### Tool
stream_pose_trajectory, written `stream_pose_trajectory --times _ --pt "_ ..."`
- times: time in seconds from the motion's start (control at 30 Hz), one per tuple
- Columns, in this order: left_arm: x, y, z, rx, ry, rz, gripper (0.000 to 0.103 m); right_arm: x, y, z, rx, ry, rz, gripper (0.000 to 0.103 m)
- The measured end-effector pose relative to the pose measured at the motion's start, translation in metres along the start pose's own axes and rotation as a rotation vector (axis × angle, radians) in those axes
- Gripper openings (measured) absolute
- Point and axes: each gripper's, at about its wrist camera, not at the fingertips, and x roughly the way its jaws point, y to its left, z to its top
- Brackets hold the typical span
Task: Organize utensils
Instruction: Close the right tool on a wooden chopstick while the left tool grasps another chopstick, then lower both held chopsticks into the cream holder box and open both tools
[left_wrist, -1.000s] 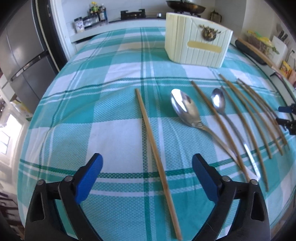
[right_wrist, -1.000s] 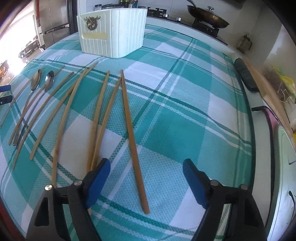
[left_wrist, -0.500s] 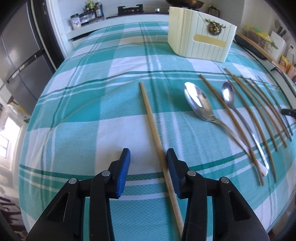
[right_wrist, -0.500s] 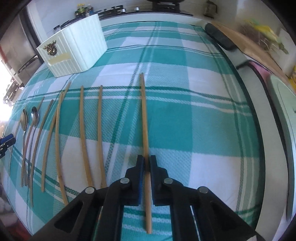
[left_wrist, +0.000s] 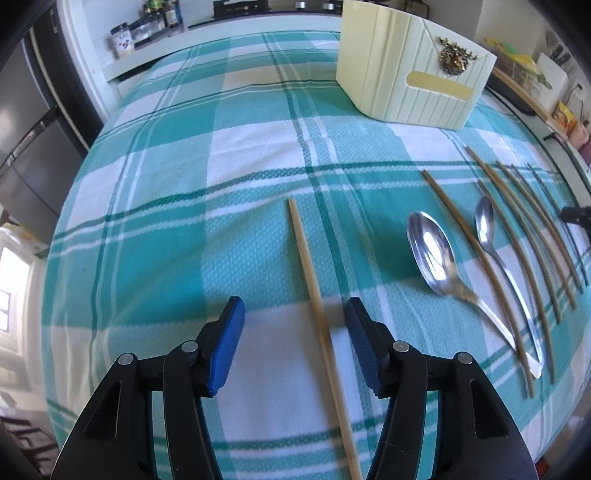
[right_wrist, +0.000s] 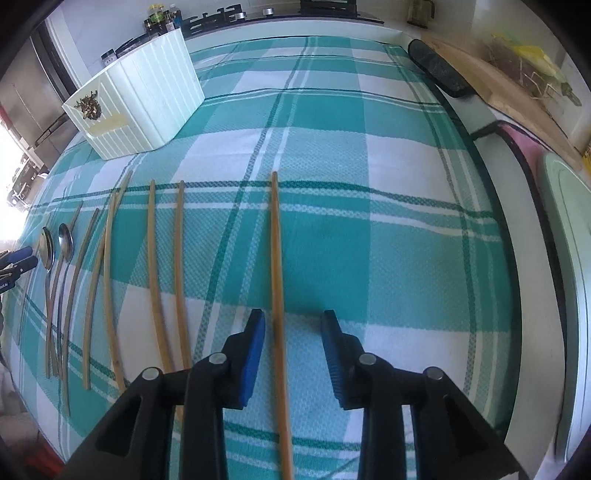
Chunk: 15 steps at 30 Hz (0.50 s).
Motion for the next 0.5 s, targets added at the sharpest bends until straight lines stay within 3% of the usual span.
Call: stream_pose_trajectory --times 0.1,0.17,0.2,0.23,0.37,0.5 --pt "0.005 0.001 0.012 0.008 0.024 -0.006 0.043 0.012 0.005 0.023 -0.034 0.018 0.011 0.032" --pt "0.007 0.001 0.019 0.007 0.035 -0.014 0.021 0.021 0.010 0.039 -0.059 0.039 0.005 0.030" --pt "0.008 0.002 0.023 0.006 0.038 -0.018 0.012 0.024 0.012 0.046 -0.068 0.035 -0.007 0.023" --pt "0.010 0.002 0.027 0.000 0.040 -0.032 0.007 0.029 0.013 0.054 -0.076 0.041 -0.021 0.008" --pt "0.008 0.007 0.037 -0.047 0.005 -0.030 0.004 0.033 0.011 0.076 -0.032 0.014 -0.014 0.007" --pt "-0.035 0.020 0.042 -0.120 -0.126 -0.066 0.004 -0.002 0.011 0.076 0.026 -0.109 0.050 0.007"
